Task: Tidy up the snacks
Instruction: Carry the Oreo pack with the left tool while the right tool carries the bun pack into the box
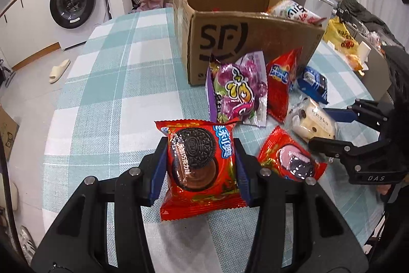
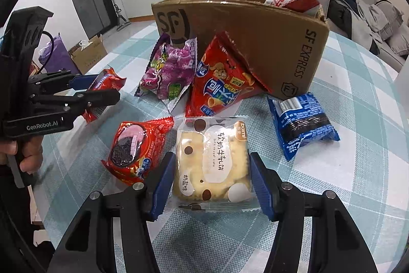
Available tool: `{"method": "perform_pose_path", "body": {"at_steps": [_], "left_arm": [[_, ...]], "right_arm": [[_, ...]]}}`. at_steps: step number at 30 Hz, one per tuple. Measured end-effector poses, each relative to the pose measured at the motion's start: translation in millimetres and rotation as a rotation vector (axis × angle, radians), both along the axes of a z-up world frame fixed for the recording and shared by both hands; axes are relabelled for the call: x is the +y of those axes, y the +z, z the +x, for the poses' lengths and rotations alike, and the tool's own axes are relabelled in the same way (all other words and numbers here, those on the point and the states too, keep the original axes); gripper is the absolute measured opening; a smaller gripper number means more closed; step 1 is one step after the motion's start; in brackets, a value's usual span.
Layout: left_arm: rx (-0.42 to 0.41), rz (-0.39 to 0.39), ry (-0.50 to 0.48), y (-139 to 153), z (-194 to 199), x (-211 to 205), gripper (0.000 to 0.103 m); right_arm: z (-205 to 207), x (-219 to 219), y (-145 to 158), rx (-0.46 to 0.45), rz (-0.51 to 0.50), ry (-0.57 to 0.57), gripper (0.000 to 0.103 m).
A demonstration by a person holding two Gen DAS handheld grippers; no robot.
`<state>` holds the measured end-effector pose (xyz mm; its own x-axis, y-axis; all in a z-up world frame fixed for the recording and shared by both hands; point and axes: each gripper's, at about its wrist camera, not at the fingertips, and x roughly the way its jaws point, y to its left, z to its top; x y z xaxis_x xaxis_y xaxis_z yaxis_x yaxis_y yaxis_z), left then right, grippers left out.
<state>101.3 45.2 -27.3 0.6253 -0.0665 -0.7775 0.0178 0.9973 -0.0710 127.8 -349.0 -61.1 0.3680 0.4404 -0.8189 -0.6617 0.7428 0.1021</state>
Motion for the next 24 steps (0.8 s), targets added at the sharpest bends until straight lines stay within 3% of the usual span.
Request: {"method": "perform_pose_path", "body": {"at_steps": [24], "left_arm": [[-0.12, -0.103, 0.054, 29, -12, 10, 0.045]], "right_arm": [[3, -36, 50, -0.081, 0.193, -0.084, 0.059]]}}
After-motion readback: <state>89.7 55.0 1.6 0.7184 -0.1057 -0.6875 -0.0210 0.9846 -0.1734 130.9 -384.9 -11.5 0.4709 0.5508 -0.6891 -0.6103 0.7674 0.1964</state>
